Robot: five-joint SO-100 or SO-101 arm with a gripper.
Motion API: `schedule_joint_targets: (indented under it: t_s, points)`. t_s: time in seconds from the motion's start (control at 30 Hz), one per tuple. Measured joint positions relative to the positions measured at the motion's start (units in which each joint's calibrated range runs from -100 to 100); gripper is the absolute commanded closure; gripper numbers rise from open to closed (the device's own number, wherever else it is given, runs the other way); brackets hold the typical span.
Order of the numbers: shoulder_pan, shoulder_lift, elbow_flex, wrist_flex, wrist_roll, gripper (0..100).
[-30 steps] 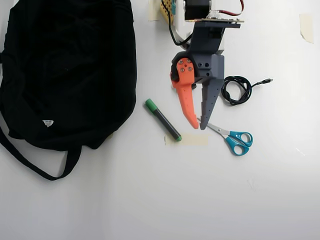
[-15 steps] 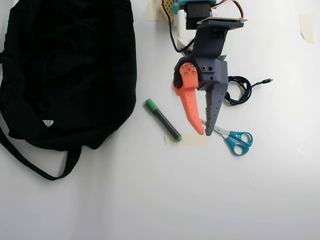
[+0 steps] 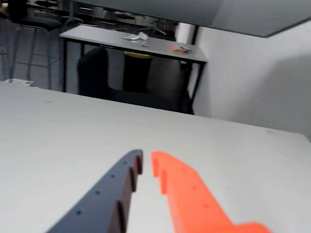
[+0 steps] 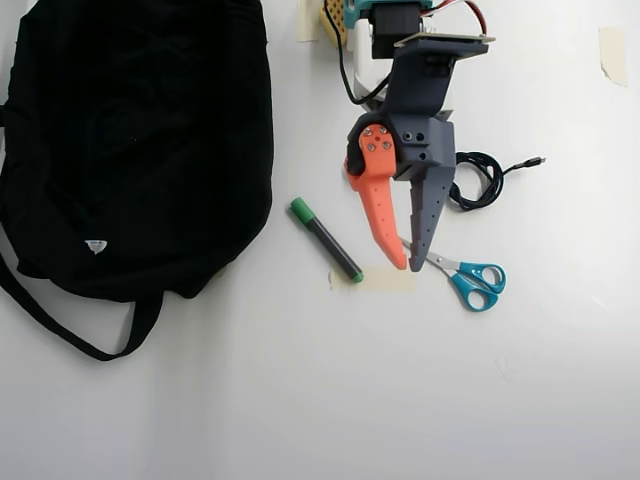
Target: Put the green marker into the black bag
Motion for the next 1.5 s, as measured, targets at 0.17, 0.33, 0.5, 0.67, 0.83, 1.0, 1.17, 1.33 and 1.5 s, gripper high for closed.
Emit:
schedule_joint_targets:
  t_s: [0.17, 0.33, 0.5, 0.67, 0.83, 1.0, 1.17, 1.33, 1.5]
  points:
    - [0.6, 0.0, 0.0, 0.0, 0.0, 98]
    - [0.7, 0.0, 0.0, 0.0, 0.0, 98]
    - [0.7, 0.0, 0.0, 0.0, 0.0, 98]
    - [0.7, 0.0, 0.0, 0.0, 0.0, 98]
    - [1.4, 0.0, 0.0, 0.5, 0.0, 98]
    - [1.8, 0.0, -0.2, 8.2, 0.0, 98]
    - [3.2, 0.0, -0.2, 16.8, -5.5, 98]
    - [4.2, 0.0, -0.4, 25.2, -8.1, 98]
    - [4.0, 0.0, -2.8, 33.6, -8.4, 98]
